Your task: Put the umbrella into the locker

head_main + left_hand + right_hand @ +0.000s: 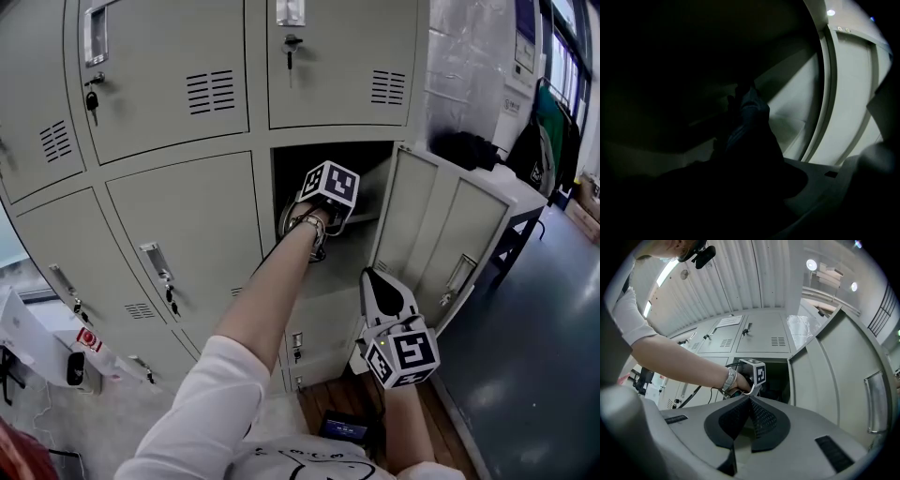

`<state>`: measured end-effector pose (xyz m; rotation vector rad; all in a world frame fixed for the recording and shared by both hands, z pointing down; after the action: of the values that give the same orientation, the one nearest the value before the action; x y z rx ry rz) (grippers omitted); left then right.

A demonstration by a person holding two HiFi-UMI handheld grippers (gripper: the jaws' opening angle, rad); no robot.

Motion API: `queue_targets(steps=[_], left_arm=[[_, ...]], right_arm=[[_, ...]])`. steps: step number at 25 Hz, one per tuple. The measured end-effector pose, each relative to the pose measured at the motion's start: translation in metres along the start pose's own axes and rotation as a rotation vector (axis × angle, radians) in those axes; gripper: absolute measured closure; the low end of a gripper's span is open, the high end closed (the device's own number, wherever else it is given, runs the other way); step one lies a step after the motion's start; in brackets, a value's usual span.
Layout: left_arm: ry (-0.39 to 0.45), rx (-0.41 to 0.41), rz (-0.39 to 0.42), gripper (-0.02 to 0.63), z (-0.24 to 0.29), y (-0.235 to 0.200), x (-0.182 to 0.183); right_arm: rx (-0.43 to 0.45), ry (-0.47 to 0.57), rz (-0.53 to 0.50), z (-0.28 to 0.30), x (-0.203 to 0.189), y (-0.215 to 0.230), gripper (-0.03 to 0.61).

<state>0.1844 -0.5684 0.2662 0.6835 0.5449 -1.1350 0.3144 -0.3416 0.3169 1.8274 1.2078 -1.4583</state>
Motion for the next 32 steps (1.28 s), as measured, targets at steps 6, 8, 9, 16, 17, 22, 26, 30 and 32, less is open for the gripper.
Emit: queue_targets(steps=[6, 8, 9, 16, 17, 22, 26, 30, 32], left_arm=[[-0.026, 0.093, 0.100, 0.373, 0.008, 0.004, 0.014], [-0.039, 0.097, 0.104, 0.374, 0.013, 0.003, 0.018], [-0.044, 0.104, 0.112, 0.374, 0.014, 0.002, 0.020], [-0.088, 0.266, 0.253, 0.373, 0.030, -0.010, 0.033], [-0.092, 0.262, 0.244, 0.373, 0.033, -0.011, 0.034], [-0.130, 0.155, 0.165, 0.365, 0.036, -0.018, 0.038], [-0.130, 0.144, 0.183, 0.356, 0.038, -0.019, 0.041], [-0.098, 0.172, 0.203, 0.339, 0.037, -0.019, 0.043], [-0.099, 0.194, 0.210, 0.339, 0.036, -0.017, 0.040]], right_arm=[[0.023, -0.020, -0.049, 0.021, 0.000, 0.014, 0.551], [0.027, -0.019, -0.051, 0.024, -0.001, 0.018, 0.551], [0.027, -0.019, -0.046, 0.025, -0.002, 0.021, 0.551], [0.021, -0.046, 0.005, 0.029, -0.023, 0.033, 0.551], [0.020, -0.050, 0.012, 0.029, -0.026, 0.034, 0.551], [0.020, -0.064, 0.039, 0.035, -0.036, 0.037, 0.551], [0.035, -0.062, 0.044, 0.041, -0.037, 0.032, 0.551], [0.040, -0.066, 0.047, 0.042, -0.039, 0.028, 0.551], [0.039, -0.068, 0.048, 0.041, -0.039, 0.027, 0.551]])
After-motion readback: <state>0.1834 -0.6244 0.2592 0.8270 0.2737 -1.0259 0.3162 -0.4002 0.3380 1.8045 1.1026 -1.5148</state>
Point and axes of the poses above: the fingertips, and each gripper's own axes: z forward along the fingers, y to its right, x out of its top, the point moved 9 cm from there along -z, backward along the fingers, and after that the axes turned 2 degrees about x, right-handed, at the moved point
